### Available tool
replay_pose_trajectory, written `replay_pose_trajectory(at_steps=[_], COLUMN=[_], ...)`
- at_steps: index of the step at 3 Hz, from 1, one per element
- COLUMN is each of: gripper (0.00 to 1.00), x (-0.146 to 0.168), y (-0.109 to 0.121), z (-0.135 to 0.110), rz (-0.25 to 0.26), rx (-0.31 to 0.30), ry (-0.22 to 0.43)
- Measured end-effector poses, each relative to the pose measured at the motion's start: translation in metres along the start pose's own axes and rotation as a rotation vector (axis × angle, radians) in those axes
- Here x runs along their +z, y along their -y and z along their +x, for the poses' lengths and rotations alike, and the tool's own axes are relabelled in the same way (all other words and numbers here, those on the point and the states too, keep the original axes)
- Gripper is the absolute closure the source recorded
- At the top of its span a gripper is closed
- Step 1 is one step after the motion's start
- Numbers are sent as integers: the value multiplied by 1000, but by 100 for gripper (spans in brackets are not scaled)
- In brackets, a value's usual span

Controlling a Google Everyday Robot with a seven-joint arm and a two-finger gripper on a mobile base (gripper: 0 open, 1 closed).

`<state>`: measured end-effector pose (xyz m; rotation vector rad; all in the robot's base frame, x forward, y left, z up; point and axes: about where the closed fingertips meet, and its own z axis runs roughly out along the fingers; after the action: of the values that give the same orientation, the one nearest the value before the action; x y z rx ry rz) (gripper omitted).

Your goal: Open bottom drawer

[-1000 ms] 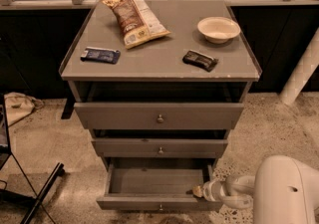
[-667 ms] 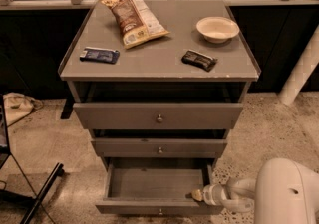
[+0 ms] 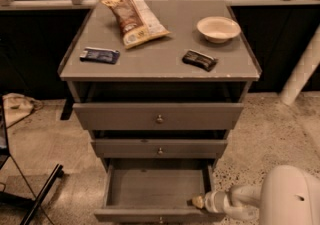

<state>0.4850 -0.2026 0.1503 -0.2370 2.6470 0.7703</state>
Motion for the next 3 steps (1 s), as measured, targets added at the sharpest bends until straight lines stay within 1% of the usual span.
replay_pose_trajectory(at_steps=[1, 2, 3], gripper=[100, 100, 100], x=[1, -10, -28], y=[-1, 1, -14], z=[-1, 0, -9], rz=[0, -34, -107], rx=[0, 10, -9], ry=[0, 83, 279])
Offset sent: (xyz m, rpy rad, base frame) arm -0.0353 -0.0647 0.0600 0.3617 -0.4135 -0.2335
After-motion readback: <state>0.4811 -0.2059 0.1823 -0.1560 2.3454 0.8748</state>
